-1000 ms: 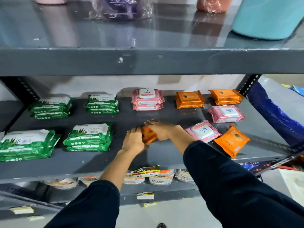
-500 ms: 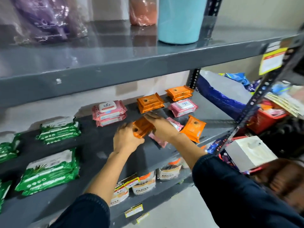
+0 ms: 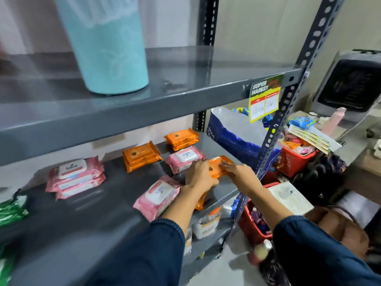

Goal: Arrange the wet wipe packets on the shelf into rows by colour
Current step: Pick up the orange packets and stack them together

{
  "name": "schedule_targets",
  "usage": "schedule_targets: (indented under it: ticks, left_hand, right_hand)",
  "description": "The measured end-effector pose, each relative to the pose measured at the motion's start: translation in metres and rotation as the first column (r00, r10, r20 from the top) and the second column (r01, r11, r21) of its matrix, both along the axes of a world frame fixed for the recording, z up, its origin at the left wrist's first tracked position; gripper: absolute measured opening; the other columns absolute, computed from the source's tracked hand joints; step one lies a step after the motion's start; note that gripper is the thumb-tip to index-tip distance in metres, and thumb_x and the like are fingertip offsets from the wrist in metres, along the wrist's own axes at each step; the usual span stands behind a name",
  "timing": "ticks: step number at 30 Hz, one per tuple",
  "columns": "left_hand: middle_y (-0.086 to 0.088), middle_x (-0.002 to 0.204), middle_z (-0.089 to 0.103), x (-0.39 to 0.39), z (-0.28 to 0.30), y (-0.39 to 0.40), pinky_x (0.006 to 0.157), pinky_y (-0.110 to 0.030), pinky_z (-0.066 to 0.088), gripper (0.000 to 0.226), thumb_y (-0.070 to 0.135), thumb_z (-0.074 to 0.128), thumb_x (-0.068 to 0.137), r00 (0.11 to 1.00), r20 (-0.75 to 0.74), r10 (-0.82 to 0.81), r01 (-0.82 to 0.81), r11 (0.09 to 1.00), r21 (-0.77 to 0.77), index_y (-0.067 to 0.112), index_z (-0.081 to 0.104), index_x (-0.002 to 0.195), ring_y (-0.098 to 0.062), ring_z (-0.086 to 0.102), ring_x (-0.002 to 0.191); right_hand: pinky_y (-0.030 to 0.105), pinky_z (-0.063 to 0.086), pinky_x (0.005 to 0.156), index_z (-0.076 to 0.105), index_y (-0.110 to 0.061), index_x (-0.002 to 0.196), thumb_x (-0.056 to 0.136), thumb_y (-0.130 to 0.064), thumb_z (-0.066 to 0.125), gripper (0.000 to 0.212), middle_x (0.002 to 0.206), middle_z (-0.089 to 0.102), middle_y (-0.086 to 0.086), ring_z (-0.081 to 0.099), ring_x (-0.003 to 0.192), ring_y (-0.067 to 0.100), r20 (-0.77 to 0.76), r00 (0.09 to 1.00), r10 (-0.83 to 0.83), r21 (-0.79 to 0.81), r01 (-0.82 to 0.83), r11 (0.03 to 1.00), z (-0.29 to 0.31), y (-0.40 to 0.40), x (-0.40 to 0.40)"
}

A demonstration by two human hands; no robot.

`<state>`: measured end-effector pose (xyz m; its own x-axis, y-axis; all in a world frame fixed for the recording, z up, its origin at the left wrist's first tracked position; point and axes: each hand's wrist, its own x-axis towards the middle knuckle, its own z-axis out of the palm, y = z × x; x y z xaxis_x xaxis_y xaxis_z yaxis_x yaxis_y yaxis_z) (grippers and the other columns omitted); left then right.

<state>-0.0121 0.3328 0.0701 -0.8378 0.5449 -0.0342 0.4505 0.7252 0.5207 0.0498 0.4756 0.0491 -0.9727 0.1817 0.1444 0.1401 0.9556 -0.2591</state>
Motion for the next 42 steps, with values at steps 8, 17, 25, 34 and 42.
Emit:
schedule_targets:
  ticks: [8, 17, 25, 34, 42]
  left_hand:
    - [-0.015, 0.142, 0.044, -0.027, -0.039, 0.052, 0.109, -0.043, 0.035, 0.073, 0.035, 0.068, 0.075, 0.994, 0.060, 0.088, -0.085, 0.995, -0.055, 0.010, 0.037, 0.137, -0.032, 0.042, 0.129]
    - [-0.020, 0.139, 0.041, -0.006, -0.064, 0.026, 0.104, -0.041, 0.039, 0.093, 0.041, 0.074, 0.072, 0.952, -0.011, 0.305, -0.298, 0.922, -0.246, 0.006, 0.022, 0.141, -0.035, 0.045, 0.127]
    - [-0.015, 0.146, 0.036, -0.009, -0.064, -0.011, 0.111, -0.039, 0.034, 0.097, 0.035, 0.080, 0.069, 0.955, 0.056, 0.293, -0.268, 0.925, -0.269, 0.010, 0.022, 0.143, -0.031, 0.036, 0.135]
    - [-0.013, 0.150, 0.032, -0.007, -0.057, -0.041, 0.111, -0.042, 0.032, 0.106, 0.036, 0.084, 0.063, 0.950, 0.127, 0.287, -0.252, 0.939, -0.234, 0.010, 0.020, 0.144, -0.031, 0.032, 0.138]
    - [-0.017, 0.141, 0.046, -0.023, -0.036, -0.067, 0.103, -0.041, 0.042, 0.065, 0.032, 0.067, 0.083, 0.911, 0.252, 0.327, -0.270, 0.933, -0.237, 0.007, 0.039, 0.137, -0.033, 0.048, 0.125]
  right_hand:
    - [0.037, 0.042, 0.105, 0.051, -0.018, 0.133, 0.093, -0.012, 0.048, 0.041, 0.141, 0.052, 0.011, 0.053, 0.125, 0.029, 0.231, 0.970, 0.077, 0.007, -0.081, 0.997, -0.017, 0.052, -0.042]
    - [0.039, 0.034, 0.111, 0.039, -0.017, 0.141, 0.094, -0.004, 0.039, 0.049, 0.150, 0.039, 0.011, 0.044, 0.132, 0.033, 0.343, 0.936, 0.072, 0.072, -0.103, 0.992, -0.031, 0.053, -0.065]
    - [0.035, 0.032, 0.113, 0.033, -0.018, 0.145, 0.094, -0.001, 0.039, 0.054, 0.155, 0.032, 0.007, 0.040, 0.135, 0.031, 0.402, 0.909, 0.109, 0.053, -0.142, 0.988, -0.034, 0.037, -0.066]
    - [0.044, 0.046, 0.100, 0.042, -0.008, 0.136, 0.087, 0.007, 0.041, 0.051, 0.143, 0.046, 0.012, 0.049, 0.126, 0.034, 0.266, 0.955, 0.131, 0.095, -0.161, 0.982, -0.040, 0.007, -0.047]
    - [0.039, 0.050, 0.076, 0.063, -0.005, 0.101, 0.081, -0.005, 0.051, 0.024, 0.110, 0.067, 0.016, 0.061, 0.102, 0.036, -0.026, 0.985, 0.172, -0.065, -0.173, 0.983, -0.019, -0.042, -0.035]
